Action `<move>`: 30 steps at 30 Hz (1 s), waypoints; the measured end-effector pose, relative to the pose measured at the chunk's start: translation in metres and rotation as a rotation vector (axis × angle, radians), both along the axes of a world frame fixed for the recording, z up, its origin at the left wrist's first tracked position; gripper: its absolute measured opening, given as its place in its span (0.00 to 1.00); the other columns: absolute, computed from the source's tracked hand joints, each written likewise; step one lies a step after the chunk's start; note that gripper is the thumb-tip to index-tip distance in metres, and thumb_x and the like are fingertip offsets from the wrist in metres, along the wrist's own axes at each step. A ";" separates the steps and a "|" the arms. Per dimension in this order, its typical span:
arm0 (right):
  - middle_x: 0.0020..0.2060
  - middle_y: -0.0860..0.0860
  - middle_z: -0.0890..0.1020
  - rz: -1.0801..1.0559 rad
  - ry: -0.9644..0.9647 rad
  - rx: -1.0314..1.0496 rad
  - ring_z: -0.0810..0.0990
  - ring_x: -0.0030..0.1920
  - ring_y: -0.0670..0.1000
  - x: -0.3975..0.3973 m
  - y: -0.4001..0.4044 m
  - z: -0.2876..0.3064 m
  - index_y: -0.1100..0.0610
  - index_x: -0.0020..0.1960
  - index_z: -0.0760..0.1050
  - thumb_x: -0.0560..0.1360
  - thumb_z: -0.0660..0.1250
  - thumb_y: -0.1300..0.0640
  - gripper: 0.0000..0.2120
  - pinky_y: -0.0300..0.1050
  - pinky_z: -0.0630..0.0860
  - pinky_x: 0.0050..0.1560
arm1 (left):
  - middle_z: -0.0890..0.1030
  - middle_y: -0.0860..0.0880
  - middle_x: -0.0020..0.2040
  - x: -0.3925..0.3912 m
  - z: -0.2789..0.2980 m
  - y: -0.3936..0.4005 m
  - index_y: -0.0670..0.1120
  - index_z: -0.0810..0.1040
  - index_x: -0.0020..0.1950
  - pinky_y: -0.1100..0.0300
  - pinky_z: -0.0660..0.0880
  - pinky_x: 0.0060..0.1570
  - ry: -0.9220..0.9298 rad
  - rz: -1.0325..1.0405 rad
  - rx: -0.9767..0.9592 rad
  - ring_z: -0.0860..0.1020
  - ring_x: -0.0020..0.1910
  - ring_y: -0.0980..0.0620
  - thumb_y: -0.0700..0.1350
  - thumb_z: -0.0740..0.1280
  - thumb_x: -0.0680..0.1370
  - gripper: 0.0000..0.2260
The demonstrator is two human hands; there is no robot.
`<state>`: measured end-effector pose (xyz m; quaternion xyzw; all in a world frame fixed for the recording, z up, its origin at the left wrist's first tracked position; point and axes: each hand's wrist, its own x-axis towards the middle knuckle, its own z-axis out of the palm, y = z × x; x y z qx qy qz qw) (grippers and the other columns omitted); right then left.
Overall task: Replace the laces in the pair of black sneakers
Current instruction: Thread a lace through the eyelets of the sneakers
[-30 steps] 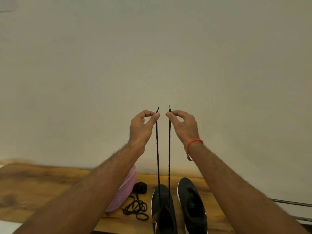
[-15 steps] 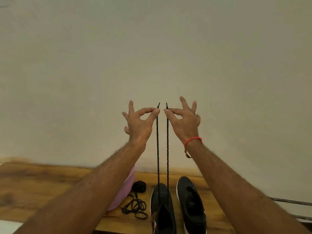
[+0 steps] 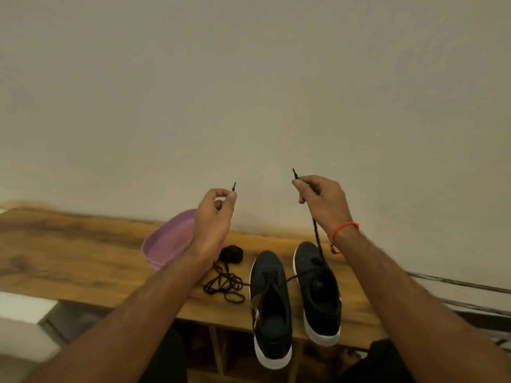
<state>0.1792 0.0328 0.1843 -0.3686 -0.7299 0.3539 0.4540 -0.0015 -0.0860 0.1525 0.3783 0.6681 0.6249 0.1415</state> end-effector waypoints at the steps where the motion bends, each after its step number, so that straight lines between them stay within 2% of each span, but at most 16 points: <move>1: 0.34 0.46 0.81 0.001 -0.046 -0.029 0.80 0.36 0.39 0.000 0.002 -0.013 0.53 0.51 0.83 0.79 0.68 0.53 0.06 0.34 0.73 0.43 | 0.81 0.50 0.46 0.000 -0.020 -0.003 0.50 0.76 0.58 0.57 0.75 0.41 0.007 -0.024 -0.067 0.78 0.42 0.55 0.53 0.63 0.84 0.08; 3: 0.37 0.48 0.82 0.016 -0.147 -0.083 0.81 0.40 0.43 0.000 0.003 -0.040 0.52 0.53 0.83 0.79 0.69 0.54 0.06 0.35 0.72 0.42 | 0.82 0.49 0.49 0.000 -0.059 -0.005 0.49 0.76 0.58 0.56 0.78 0.48 0.005 -0.054 -0.172 0.80 0.49 0.54 0.52 0.62 0.84 0.09; 5: 0.38 0.48 0.82 0.041 -0.253 -0.118 0.81 0.42 0.45 0.000 0.003 -0.065 0.51 0.54 0.82 0.79 0.68 0.54 0.06 0.33 0.71 0.39 | 0.81 0.50 0.49 -0.003 -0.090 -0.003 0.49 0.76 0.58 0.59 0.76 0.46 -0.023 -0.069 -0.261 0.80 0.51 0.52 0.51 0.62 0.85 0.08; 8: 0.36 0.48 0.81 0.042 -0.390 -0.163 0.78 0.35 0.44 -0.001 0.012 -0.110 0.49 0.55 0.81 0.79 0.67 0.54 0.06 0.35 0.70 0.34 | 0.79 0.49 0.46 -0.007 -0.125 0.006 0.48 0.75 0.60 0.55 0.75 0.42 -0.101 -0.109 -0.363 0.78 0.44 0.50 0.47 0.62 0.85 0.07; 10: 0.36 0.51 0.81 0.063 -0.374 -0.275 0.78 0.30 0.44 -0.003 0.017 -0.133 0.55 0.59 0.80 0.79 0.68 0.58 0.09 0.36 0.73 0.32 | 0.81 0.48 0.52 -0.007 -0.140 0.011 0.47 0.72 0.68 0.49 0.78 0.50 -0.143 -0.143 -0.385 0.80 0.50 0.50 0.45 0.63 0.84 0.12; 11: 0.42 0.52 0.83 0.104 -0.294 -0.380 0.81 0.34 0.45 -0.006 0.020 -0.141 0.57 0.64 0.78 0.79 0.68 0.60 0.14 0.37 0.77 0.37 | 0.80 0.49 0.60 -0.010 -0.145 0.014 0.48 0.70 0.72 0.47 0.76 0.59 -0.068 -0.138 -0.416 0.78 0.59 0.49 0.46 0.64 0.84 0.16; 12: 0.52 0.52 0.82 0.140 -0.219 -0.455 0.83 0.44 0.46 -0.007 0.024 -0.146 0.57 0.70 0.73 0.79 0.68 0.62 0.19 0.40 0.79 0.49 | 0.76 0.50 0.67 -0.013 -0.150 0.015 0.50 0.67 0.74 0.45 0.71 0.66 0.066 -0.129 -0.478 0.73 0.67 0.48 0.48 0.65 0.83 0.20; 13: 0.62 0.49 0.79 0.154 -0.188 -0.476 0.80 0.56 0.46 -0.008 0.030 -0.149 0.54 0.74 0.69 0.79 0.68 0.62 0.24 0.43 0.76 0.60 | 0.73 0.52 0.70 -0.015 -0.152 0.016 0.52 0.66 0.75 0.44 0.66 0.69 0.213 -0.152 -0.541 0.68 0.71 0.47 0.50 0.66 0.82 0.21; 14: 0.67 0.46 0.74 0.154 -0.200 -0.453 0.75 0.63 0.45 -0.008 0.035 -0.151 0.51 0.75 0.67 0.79 0.68 0.61 0.26 0.43 0.71 0.66 | 0.73 0.54 0.70 -0.015 -0.150 0.016 0.55 0.69 0.72 0.46 0.64 0.67 0.338 -0.210 -0.587 0.66 0.72 0.48 0.53 0.66 0.82 0.19; 15: 0.67 0.44 0.74 0.148 -0.216 -0.422 0.74 0.64 0.45 -0.008 0.039 -0.150 0.49 0.74 0.68 0.80 0.67 0.60 0.25 0.43 0.71 0.67 | 0.75 0.56 0.67 -0.016 -0.149 0.016 0.59 0.73 0.66 0.47 0.63 0.63 0.431 -0.282 -0.630 0.68 0.70 0.50 0.57 0.66 0.81 0.14; 16: 0.64 0.45 0.77 0.119 -0.260 -0.385 0.78 0.60 0.46 -0.007 0.041 -0.149 0.50 0.70 0.73 0.80 0.67 0.58 0.19 0.45 0.74 0.64 | 0.77 0.57 0.62 -0.015 -0.147 0.015 0.62 0.76 0.57 0.48 0.63 0.59 0.508 -0.344 -0.704 0.70 0.66 0.51 0.61 0.65 0.80 0.09; 18: 0.48 0.52 0.86 0.089 -0.429 -0.370 0.85 0.43 0.53 -0.003 0.035 -0.145 0.54 0.52 0.81 0.80 0.66 0.52 0.08 0.50 0.82 0.48 | 0.78 0.57 0.53 -0.015 -0.149 0.014 0.60 0.77 0.43 0.49 0.66 0.55 0.623 -0.405 -0.836 0.73 0.57 0.54 0.67 0.64 0.78 0.13; 20: 0.32 0.54 0.84 0.152 -0.643 -0.473 0.84 0.31 0.56 -0.001 0.022 -0.142 0.59 0.41 0.80 0.80 0.64 0.44 0.20 0.47 0.80 0.32 | 0.81 0.53 0.40 -0.017 -0.148 0.015 0.52 0.77 0.37 0.53 0.72 0.46 0.511 -0.441 -0.890 0.78 0.44 0.53 0.65 0.64 0.79 0.19; 23: 0.26 0.53 0.82 0.261 -0.881 -0.661 0.81 0.25 0.52 -0.002 0.000 -0.138 0.63 0.40 0.80 0.79 0.61 0.36 0.30 0.41 0.75 0.26 | 0.77 0.53 0.27 -0.011 -0.142 0.013 0.47 0.82 0.36 0.61 0.69 0.29 0.015 -0.499 -0.994 0.74 0.26 0.55 0.63 0.61 0.82 0.25; 27: 0.27 0.52 0.83 0.197 -1.034 -0.557 0.80 0.23 0.48 -0.004 -0.008 -0.143 0.59 0.43 0.78 0.75 0.61 0.31 0.30 0.38 0.76 0.26 | 0.74 0.52 0.29 0.004 -0.148 0.009 0.45 0.82 0.50 0.63 0.66 0.25 -0.412 -0.393 -1.024 0.70 0.25 0.56 0.68 0.59 0.80 0.28; 30: 0.35 0.50 0.84 0.210 -1.014 -0.482 0.80 0.23 0.46 -0.005 -0.008 -0.142 0.51 0.47 0.73 0.76 0.63 0.34 0.19 0.36 0.75 0.25 | 0.73 0.52 0.33 0.014 -0.159 0.008 0.48 0.81 0.52 0.63 0.65 0.24 -0.483 -0.309 -0.899 0.70 0.27 0.55 0.65 0.64 0.80 0.21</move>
